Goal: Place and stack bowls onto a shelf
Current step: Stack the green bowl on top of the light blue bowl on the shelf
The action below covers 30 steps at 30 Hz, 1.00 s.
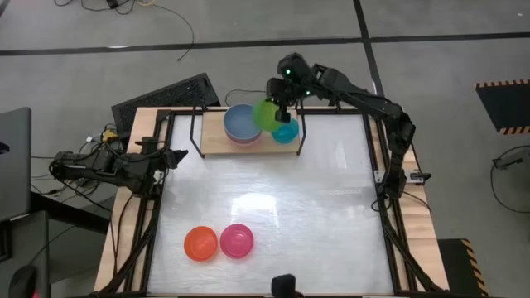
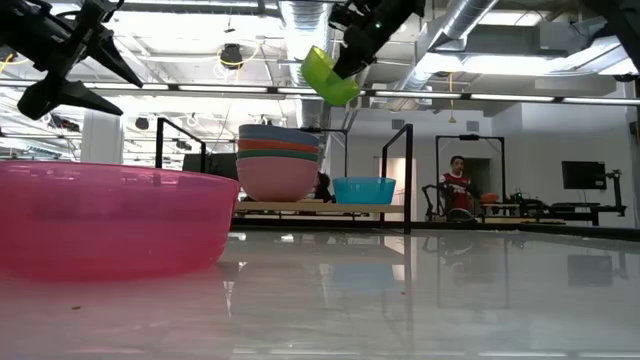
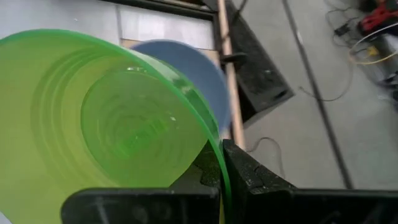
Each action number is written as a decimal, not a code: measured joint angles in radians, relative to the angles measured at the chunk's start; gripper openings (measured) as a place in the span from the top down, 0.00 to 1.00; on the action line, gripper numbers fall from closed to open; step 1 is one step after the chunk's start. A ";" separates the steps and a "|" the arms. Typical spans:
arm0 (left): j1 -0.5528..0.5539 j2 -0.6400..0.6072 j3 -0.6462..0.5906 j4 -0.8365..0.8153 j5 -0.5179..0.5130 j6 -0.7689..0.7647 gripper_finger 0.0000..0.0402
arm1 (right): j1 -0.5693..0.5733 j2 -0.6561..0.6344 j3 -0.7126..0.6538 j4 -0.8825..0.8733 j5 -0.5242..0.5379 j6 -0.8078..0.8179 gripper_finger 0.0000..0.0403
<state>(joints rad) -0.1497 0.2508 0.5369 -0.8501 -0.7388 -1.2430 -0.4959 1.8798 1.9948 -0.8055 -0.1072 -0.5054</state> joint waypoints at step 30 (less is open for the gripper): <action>0.000 0.000 0.000 -0.024 -0.162 -0.018 0.39 | -0.209 0.089 0.006 -0.074 -0.108 -0.240 0.95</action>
<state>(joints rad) -0.1497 0.2508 0.5369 -0.8738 -0.9003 -1.2613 -0.7045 1.9686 2.0012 -0.8791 -0.2152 -0.7456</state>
